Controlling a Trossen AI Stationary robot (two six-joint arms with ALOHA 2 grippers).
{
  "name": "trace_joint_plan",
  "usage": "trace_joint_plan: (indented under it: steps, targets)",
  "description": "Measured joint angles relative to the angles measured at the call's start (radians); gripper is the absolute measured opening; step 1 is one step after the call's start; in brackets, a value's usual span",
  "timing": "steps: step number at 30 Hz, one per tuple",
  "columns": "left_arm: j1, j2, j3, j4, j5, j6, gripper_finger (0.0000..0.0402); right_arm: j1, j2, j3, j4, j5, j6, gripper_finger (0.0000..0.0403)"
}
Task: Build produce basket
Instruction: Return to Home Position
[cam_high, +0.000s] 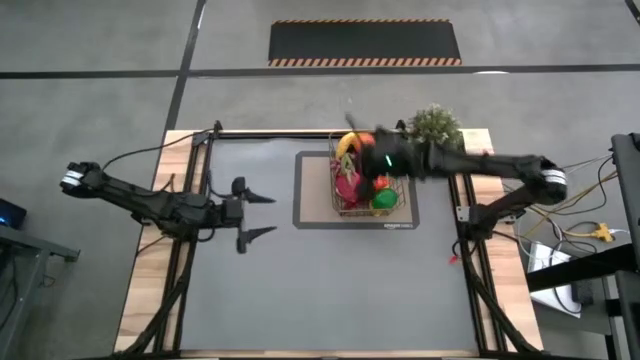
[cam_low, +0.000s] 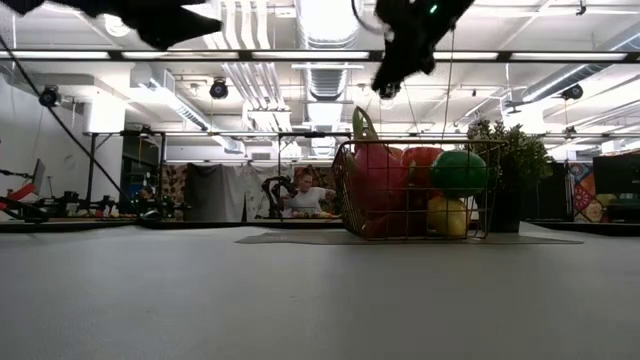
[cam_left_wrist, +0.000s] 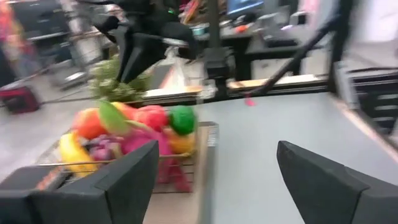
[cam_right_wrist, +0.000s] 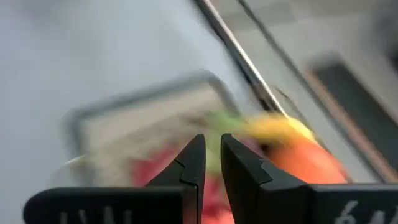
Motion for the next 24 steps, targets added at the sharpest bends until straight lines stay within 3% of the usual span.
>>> trace_joint_plan:
  steps: [5,10,17,24]
  targets:
    - [-0.013,-0.132,-0.151,0.107,0.034,-0.006,0.0277,0.248,-0.145,-0.317,0.449,0.007,-0.133,0.0029]
    - [-0.011,-0.254,-0.223,0.112,0.034,-0.001,0.0244,0.359,-0.248,-0.556,0.759,0.1,-0.238,0.0027]
    - [-0.003,-0.37,-0.317,0.128,0.034,0.054,0.021,0.295,-0.324,-0.789,1.018,-0.044,-0.385,0.0027]
    - [0.001,-0.484,-0.397,0.171,0.034,0.076,0.0194,0.147,-0.398,-0.878,1.101,-0.217,-0.401,0.0027]
